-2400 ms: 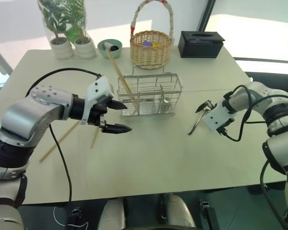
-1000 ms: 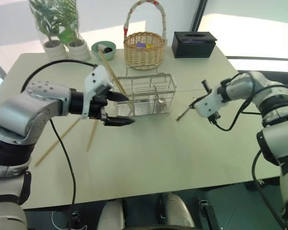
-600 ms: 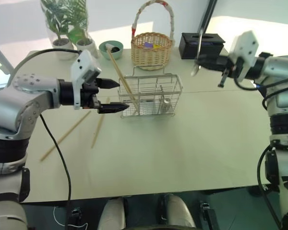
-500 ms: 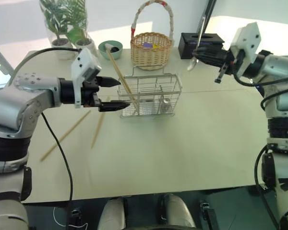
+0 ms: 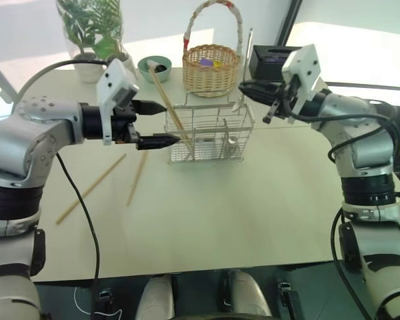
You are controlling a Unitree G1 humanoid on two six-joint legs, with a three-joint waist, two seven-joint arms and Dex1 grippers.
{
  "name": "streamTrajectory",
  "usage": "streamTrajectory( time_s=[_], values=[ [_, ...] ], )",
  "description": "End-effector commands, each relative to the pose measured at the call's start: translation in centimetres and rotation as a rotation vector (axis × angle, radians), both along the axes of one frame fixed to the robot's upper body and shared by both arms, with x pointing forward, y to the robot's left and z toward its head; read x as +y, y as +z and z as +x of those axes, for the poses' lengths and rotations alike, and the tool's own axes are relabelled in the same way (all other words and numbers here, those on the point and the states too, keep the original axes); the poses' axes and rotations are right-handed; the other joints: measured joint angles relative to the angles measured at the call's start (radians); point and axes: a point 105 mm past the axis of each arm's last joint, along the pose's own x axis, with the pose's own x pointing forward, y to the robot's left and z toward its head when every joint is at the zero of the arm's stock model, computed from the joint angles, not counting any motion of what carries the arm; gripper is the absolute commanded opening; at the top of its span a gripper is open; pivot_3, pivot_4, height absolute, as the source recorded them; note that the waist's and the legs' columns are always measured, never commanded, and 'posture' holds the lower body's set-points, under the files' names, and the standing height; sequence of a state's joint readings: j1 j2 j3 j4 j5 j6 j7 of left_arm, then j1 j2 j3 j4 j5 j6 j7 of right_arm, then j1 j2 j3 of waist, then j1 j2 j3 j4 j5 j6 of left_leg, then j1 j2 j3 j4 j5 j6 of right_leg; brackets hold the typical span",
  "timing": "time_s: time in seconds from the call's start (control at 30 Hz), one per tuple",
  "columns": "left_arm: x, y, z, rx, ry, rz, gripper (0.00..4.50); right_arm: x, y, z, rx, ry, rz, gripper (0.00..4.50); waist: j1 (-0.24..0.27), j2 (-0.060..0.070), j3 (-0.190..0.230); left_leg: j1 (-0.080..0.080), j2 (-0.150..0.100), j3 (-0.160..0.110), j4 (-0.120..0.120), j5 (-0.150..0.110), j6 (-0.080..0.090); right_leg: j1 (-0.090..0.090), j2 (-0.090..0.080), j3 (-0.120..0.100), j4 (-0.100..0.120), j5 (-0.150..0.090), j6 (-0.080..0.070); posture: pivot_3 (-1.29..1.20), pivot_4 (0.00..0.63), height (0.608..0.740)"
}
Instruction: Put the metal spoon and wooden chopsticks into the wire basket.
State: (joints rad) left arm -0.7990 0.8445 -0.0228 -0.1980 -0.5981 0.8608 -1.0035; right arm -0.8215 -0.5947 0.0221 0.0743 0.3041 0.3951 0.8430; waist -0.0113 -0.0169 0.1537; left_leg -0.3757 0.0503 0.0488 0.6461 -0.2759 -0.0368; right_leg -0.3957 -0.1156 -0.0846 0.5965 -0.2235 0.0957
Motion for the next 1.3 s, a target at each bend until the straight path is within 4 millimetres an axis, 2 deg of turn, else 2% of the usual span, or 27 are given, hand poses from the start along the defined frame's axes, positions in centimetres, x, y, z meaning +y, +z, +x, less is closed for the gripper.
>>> streamTrajectory(
  time_s=[0.03,0.07,0.17,0.27,0.33,0.37,0.4,0.57,0.6,0.67,0.73,0.83,0.93,1.03,1.07,1.17,1.2,1.3],
  values=[
    [0.0,1.9,-0.4,-0.079,-0.009,0.0,4.5,0.1,-0.6,0.2,-0.03,-0.034,-0.034,0.04,0.0,0.0,0.0,0.0,0.0,0.0,0.0,0.0,0.0,0.0,0.0,0.0,0.0,0.0,0.0,0.0,0.15,0.717],
    [0.0,2.0,-0.4,-0.081,-0.008,0.0,4.5,0.1,-1.1,0.4,-0.019,-0.044,-0.042,0.04,-0.001,0.0,0.0,0.0,0.0,0.0,0.0,0.0,0.0,0.0,0.0,0.0,0.0,0.0,0.0,0.0,0.15,0.717],
    [0.1,2.1,-0.4,-0.084,-0.005,0.002,4.5,-0.2,-2.2,0.8,0.029,-0.081,-0.045,1.06,-0.001,0.0,0.0,0.0,0.0,0.0,0.0,0.0,0.0,0.0,0.0,0.0,0.0,0.0,0.0,0.0,0.15,0.717],
    [0.3,2.2,-0.3,-0.087,0.0,0.006,4.5,-0.3,-2.3,1.0,0.023,-0.105,-0.046,2.61,-0.001,0.0,0.0,0.0,0.0,0.0,0.0,0.0,0.0,0.0,0.0,0.0,0.0,0.0,0.0,0.0,0.15,0.717],
    [0.4,2.2,-0.2,-0.09,0.006,0.007,4.5,-0.5,-1.7,1.1,0.006,-0.12,-0.038,3.49,0.0,0.0,0.0,0.0,0.0,0.0,0.0,0.0,0.0,0.0,0.0,0.0,0.0,0.0,0.0,0.0,0.15,0.717],
    [0.4,2.3,-0.2,-0.091,0.008,0.007,4.5,-0.6,-1.5,1.1,0.001,-0.124,-0.034,4.12,0.0,0.0,0.0,0.0,0.0,0.0,0.0,0.0,0.0,0.0,0.0,0.0,0.0,0.0,0.0,0.0,0.15,0.717],
    [0.5,2.3,-0.2,-0.092,0.011,0.007,4.5,-0.7,-1.1,1.1,-0.005,-0.128,-0.026,4.45,0.0,0.0,0.0,0.0,0.0,0.0,0.0,0.0,0.0,0.0,0.0,0.0,0.0,0.0,0.0,0.0,0.15,0.717],
    [1.0,2.5,0.1,-0.104,0.041,0.003,4.5,-1.7,3.1,0.3,-0.071,-0.107,0.039,4.45,0.0,0.0,0.001,0.0,0.0,0.0,0.0,0.0,0.0,-0.001,0.0,0.0,0.0,0.0,0.0,0.0,0.15,0.717],
    [1.4,2.7,0.2,-0.108,0.06,0.0,4.5,-1.9,4.7,-0.3,-0.096,-0.076,0.061,4.45,0.0,0.0,0.001,0.0,0.0,0.0,0.0,0.0,0.0,-0.001,0.0,0.0,0.0,0.0,0.0,0.0,0.15,0.717],
    [2.7,3.3,0.3,-0.113,0.111,-0.015,4.5,-2.1,8.2,-3.0,-0.128,0.063,0.106,4.45,0.0,0.0,0.002,-0.001,0.0,0.0,-0.001,0.0,0.0,-0.001,0.0,0.0,0.0,0.0,0.0,0.0,0.15,0.717],
    [4.0,3.7,0.4,-0.125,0.165,-0.024,4.5,-2.0,9.5,-5.5,-0.105,0.192,0.1,4.45,0.001,0.0,0.003,-0.002,0.0,0.0,-0.001,0.0,0.0,-0.002,0.0,0.0,0.0,0.0,0.0,0.0,0.15,0.717],
    [6.3,4.1,0.7,-0.132,0.256,-0.025,4.5,-1.4,8.3,-8.1,-0.017,0.311,0.046,4.45,0.001,-0.002,0.001,0.0,0.0,0.0,-0.003,-0.003,0.005,0.0,0.001,0.0,-0.001,0.0,0.0,0.0,0.15,0.717],
    [9.9,3.7,1.0,-0.119,0.389,-0.001,4.5,-0.9,4.5,-10.2,0.089,0.375,-0.066,4.45,-0.002,-0.005,0.0,0.001,0.001,0.0,-0.002,-0.004,0.006,0.0,0.001,0.0,-0.002,-0.001,0.0,0.0,0.15,0.717],
    [13.6,2.4,0.9,-0.074,0.499,0.043,4.5,-0.9,1.2,-11.0,0.164,0.362,-0.111,4.45,-0.001,-0.005,0.001,0.0,0.001,0.002,-0.002,-0.004,0.006,-0.001,-0.001,0.0,-0.002,-0.002,-0.001,0.0,0.15,0.717],
    [15.0,1.4,0.9,-0.044,0.542,0.068,4.5,-0.9,0.3,-11.0,0.183,0.339,-0.109,4.45,-0.001,-0.005,0.001,0.0,0.001,0.002,-0.002,-0.004,0.006,-0.002,-0.001,0.0,-0.002,-0.003,-0.002,0.0,0.15,0.717],
    [17.6,-1.4,1.3,0.024,0.621,0.137,4.5,-0.7,-1.2,-11.0,0.214,0.297,-0.092,4.45,0.002,-0.005,0.001,0.0,0.001,0.002,-0.002,-0.004,0.006,-0.002,-0.001,0.0,-0.002,-0.003,-0.003,0.0,0.15,0.717],
    [18.3,-3.0,1.7,0.075,0.647,0.162,4.5,-0.6,-1.7,-11.1,0.218,0.285,-0.091,4.45,0.005,-0.005,0.001,0.001,0.001,0.002,-0.001,-0.004,0.006,-0.003,-0.001,0.0,-0.002,-0.003,-0.003,0.0,0.15,0.717],
    [19.0,-6.4,2.6,0.189,0.68,0.222,4.5,-0.2,-2.3,-11.1,0.228,0.262,-0.068,4.45,0.019,-0.006,0.0,0.0,0.001,0.002,-0.001,-0.004,0.005,-0.007,-0.002,0.0,-0.003,-0.004,-0.004,0.0,0.15,0.717]
  ],
)
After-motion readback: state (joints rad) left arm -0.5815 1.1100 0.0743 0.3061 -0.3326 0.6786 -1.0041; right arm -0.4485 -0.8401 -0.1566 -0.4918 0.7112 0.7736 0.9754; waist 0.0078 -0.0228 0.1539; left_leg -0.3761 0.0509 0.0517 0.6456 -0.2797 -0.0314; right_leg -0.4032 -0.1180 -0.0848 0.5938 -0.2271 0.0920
